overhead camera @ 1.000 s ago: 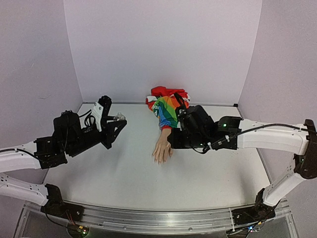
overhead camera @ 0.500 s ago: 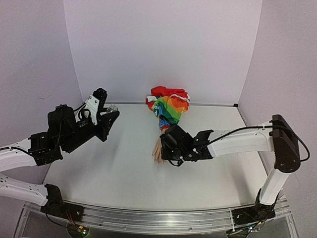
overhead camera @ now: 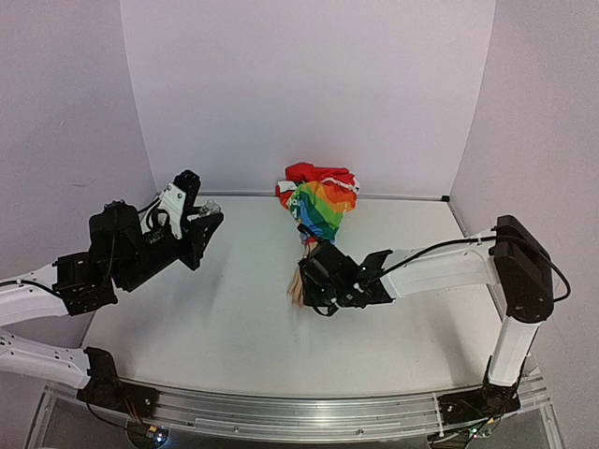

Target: Paint the nails

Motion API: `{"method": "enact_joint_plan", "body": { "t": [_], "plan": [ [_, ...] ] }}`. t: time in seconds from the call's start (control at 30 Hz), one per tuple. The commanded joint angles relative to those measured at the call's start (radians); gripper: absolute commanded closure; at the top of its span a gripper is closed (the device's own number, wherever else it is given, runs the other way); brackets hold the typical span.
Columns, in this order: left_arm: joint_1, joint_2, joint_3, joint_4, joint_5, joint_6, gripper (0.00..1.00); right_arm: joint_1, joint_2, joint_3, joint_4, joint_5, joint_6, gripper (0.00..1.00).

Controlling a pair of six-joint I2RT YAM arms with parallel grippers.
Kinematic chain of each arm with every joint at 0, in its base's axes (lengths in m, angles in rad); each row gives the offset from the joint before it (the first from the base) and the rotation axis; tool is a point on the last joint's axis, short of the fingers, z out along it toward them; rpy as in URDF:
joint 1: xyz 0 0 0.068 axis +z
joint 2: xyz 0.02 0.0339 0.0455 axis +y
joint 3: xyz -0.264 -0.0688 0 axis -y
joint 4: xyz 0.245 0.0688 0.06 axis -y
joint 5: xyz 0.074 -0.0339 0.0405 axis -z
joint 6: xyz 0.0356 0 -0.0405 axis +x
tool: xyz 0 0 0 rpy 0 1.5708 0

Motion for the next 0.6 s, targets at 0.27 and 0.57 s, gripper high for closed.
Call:
{"method": "enact_joint_plan", "body": {
  "t": [0.27, 0.57],
  "plan": [
    [0.008, -0.008, 0.01, 0.028, -0.016, 0.007, 1.0, -0.017, 0.043, 0.038, 0.002, 0.024, -0.007, 1.0],
    [0.011, -0.009, 0.015, 0.021, -0.011, 0.007, 1.0, -0.021, 0.055, 0.052, 0.002, 0.025, -0.013, 1.0]
  ]
}}
